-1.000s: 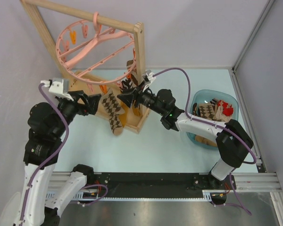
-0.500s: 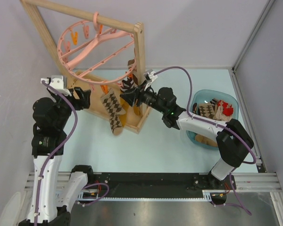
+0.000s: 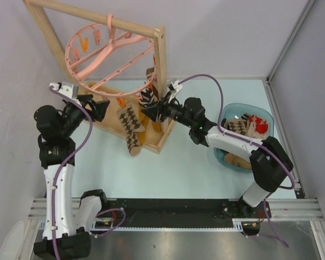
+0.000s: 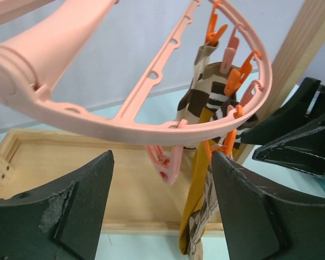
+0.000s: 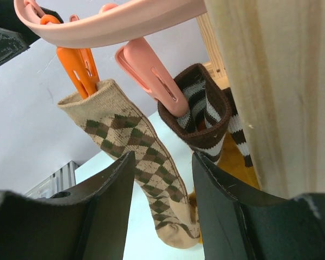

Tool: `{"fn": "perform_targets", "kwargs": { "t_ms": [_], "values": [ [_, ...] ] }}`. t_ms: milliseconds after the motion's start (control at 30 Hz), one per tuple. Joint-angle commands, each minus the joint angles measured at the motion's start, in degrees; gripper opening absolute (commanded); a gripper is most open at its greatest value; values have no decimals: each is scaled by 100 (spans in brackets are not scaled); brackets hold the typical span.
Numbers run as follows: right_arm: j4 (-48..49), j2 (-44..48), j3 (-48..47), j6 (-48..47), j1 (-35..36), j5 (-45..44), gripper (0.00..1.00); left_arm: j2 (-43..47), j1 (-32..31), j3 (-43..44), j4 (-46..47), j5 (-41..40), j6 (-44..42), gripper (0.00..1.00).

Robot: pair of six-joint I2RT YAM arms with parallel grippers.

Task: Clip the socks to the hanger
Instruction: Open the clamp at the hanger.

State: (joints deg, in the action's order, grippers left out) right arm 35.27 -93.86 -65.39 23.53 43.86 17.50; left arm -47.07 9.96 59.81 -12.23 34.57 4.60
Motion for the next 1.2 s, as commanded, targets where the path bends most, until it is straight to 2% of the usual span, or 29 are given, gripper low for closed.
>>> {"fn": "perform_targets", "kwargs": {
  "t_ms": [0, 167, 267, 367, 667, 900, 1167],
  "values": [
    [112, 281, -203, 2, -70, 175, 52, -135, 147, 66, 353, 893, -38, 77],
    [173, 290, -150, 29, -114, 228, 51, -302, 401, -83, 528, 1201, 22, 74],
    [226, 299, -115, 73, -140, 263, 52, -504, 674, -224, 967, 1692, 443, 72],
    [253, 307, -115, 82, -158, 281, 52, -672, 902, -373, 1792, 2176, 945, 72],
    [305, 299, -106, 134, -184, 298, 52, -1050, 956, -110, 1899, 2625, 1025, 73],
    [323, 264, -106, 196, -176, 298, 52, -1155, 929, -31, 1987, 2731, 1157, 71],
    [332, 246, -106, 196, -167, 289, 52, -1050, 736, 4, 1935, 2346, 1245, 62]
  ]
}}
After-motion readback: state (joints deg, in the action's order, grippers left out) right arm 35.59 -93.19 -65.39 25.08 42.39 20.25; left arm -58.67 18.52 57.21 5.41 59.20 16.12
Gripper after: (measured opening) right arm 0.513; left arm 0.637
